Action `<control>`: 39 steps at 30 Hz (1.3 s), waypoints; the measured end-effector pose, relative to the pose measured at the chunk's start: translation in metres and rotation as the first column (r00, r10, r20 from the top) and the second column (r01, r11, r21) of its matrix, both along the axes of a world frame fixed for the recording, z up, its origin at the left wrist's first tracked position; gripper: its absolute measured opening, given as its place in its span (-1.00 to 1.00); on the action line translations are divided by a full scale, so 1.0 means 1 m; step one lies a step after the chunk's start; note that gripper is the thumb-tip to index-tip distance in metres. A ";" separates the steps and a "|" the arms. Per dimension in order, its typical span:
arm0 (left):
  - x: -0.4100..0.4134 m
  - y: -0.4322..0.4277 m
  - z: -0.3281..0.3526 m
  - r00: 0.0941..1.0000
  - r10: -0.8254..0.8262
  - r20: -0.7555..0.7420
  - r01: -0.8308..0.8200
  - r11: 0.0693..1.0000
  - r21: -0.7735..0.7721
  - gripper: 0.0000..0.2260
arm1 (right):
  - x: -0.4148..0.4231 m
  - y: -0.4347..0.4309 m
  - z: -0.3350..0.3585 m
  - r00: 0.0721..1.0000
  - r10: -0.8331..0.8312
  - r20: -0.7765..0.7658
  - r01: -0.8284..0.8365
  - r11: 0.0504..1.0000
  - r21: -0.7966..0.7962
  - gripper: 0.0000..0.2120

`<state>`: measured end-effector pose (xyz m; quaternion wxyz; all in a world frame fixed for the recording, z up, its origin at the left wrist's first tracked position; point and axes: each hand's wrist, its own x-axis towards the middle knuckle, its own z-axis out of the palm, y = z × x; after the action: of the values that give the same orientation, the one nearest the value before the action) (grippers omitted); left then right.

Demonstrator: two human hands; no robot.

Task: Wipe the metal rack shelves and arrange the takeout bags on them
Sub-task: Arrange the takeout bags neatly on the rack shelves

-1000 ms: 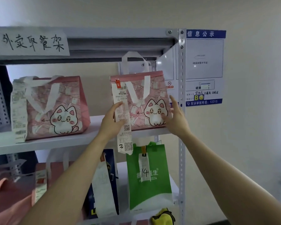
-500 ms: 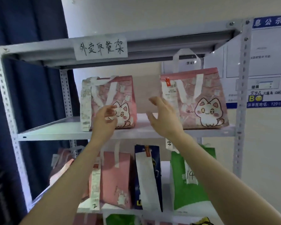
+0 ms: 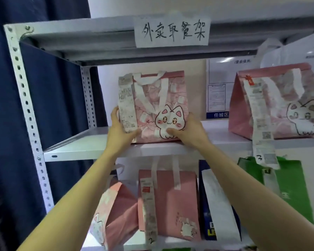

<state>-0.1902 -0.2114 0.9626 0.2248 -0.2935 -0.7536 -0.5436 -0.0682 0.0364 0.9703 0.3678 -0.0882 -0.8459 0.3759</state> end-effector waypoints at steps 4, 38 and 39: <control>-0.015 -0.078 -0.004 0.987 0.089 -0.133 -0.089 0.996 0.005 0.13 | -0.023 -0.073 0.008 0.994 0.100 -0.041 -0.099 0.995 0.030 -0.18; -0.010 -0.185 -0.050 0.711 0.514 -0.479 -0.613 0.787 -0.065 -0.57 | -0.062 -0.196 -0.014 0.995 0.095 -0.011 -0.094 0.991 0.092 -0.27; -0.005 -0.184 -0.056 0.697 0.524 -0.490 -0.606 0.795 -0.013 -0.59 | -0.051 -0.194 -0.020 0.993 0.085 -0.080 -0.079 0.994 0.077 -0.28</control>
<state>-0.1954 -0.3957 0.9064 0.5273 -0.1858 -0.7753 -0.2940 -0.1192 -0.1577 0.9499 0.3900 -0.0239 -0.8461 0.3625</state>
